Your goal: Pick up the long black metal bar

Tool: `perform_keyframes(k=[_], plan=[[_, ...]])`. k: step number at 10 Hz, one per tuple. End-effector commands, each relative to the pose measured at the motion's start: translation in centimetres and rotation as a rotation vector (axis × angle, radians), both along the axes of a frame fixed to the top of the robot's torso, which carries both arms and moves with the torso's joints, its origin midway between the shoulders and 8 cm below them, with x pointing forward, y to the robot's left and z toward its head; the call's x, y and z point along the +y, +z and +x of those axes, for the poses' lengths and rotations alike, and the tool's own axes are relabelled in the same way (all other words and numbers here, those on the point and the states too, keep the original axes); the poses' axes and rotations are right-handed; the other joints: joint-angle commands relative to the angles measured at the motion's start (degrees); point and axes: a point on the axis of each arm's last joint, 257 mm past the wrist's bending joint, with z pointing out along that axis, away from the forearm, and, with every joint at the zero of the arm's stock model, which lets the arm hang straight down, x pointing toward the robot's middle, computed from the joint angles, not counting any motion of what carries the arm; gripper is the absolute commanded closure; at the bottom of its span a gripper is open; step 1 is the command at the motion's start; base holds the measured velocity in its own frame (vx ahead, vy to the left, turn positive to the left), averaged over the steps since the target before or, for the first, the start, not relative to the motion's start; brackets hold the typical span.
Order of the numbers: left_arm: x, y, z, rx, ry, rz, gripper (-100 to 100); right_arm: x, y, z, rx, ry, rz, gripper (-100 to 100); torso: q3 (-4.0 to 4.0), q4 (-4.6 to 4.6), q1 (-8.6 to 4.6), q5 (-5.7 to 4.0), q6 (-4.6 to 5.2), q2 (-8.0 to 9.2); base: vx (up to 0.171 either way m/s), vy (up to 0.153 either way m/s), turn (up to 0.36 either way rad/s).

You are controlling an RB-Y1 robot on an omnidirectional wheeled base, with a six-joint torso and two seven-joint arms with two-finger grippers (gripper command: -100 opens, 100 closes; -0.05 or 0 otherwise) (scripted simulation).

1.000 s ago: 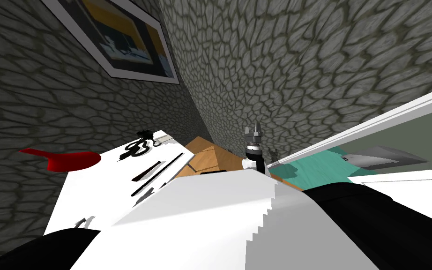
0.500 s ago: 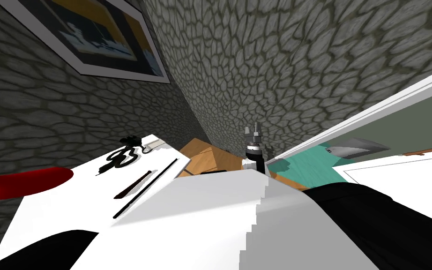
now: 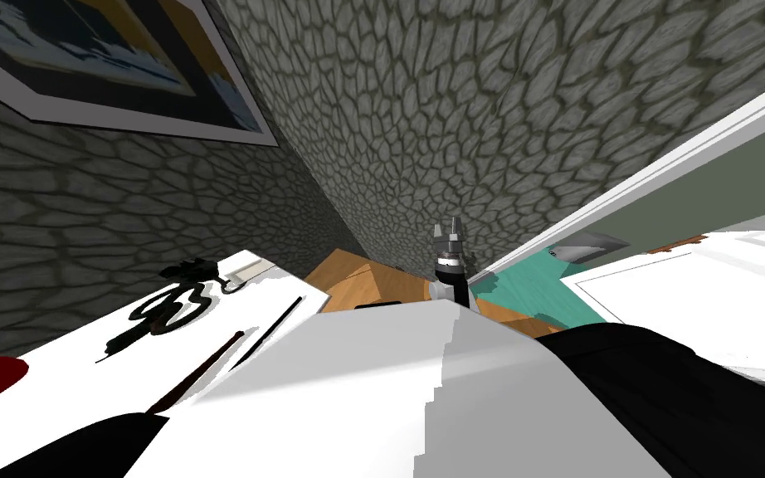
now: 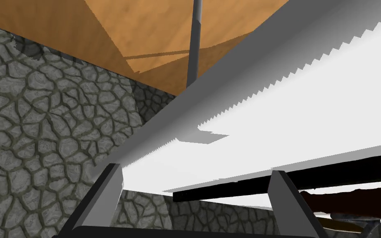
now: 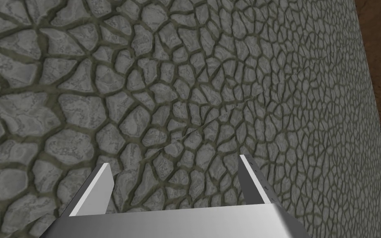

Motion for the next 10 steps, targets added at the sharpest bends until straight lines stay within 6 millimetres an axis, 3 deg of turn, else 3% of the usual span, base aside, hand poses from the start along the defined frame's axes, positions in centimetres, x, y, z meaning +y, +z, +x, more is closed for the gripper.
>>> perform_keyframes(k=[1, 2, 5, 7, 10], plan=[[0.9, -0.2, -4.9, 0.115, -0.032, 0.03, -100, 0.0, 0.0, 0.0, 0.0, 0.0, 0.0, 0, 0.0, 0.0, 0.0, 0.0, 0.0, 0.0, 0.145, 0.027, -0.31], [0.9, -0.2, -4.9, 0.115, -0.032, 0.03, -100, 0.0, 0.0, 0.0, 0.0, 0.0, 0.0, 0, -0.04, -0.01, 0.05, 0.02, -0.01, -0.07, 0.105, 0.008, -0.132], [1.8, 0.2, -12.8, 0.303, -0.089, 0.056, -100, 0.0, 0.0, 0.0, 0.0, 0.0, 0.0, 0, 0.01, 0.0, -0.05, -0.01, 0.02, 0.02, 0.11, 0.016, -0.307], [1.8, 0.2, -12.8, 0.303, -0.089, 0.056, -100, 0.0, 0.0, 0.0, 0.0, 0.0, 0.0, 0, 0.04, 0.02, 0.04, 0.03, -0.08, 0.08, 0.06, 0.034, -0.008], [1.6, 0.8, -18.3, 0.436, -0.147, 0.051, -100, 0.0, 0.0, 0.0, 0.0, 0.0, 0.0, 0, 0.05, 0.03, -0.03, 0.0, 0.0, 0.09, 0.093, 0.03, -0.293]])
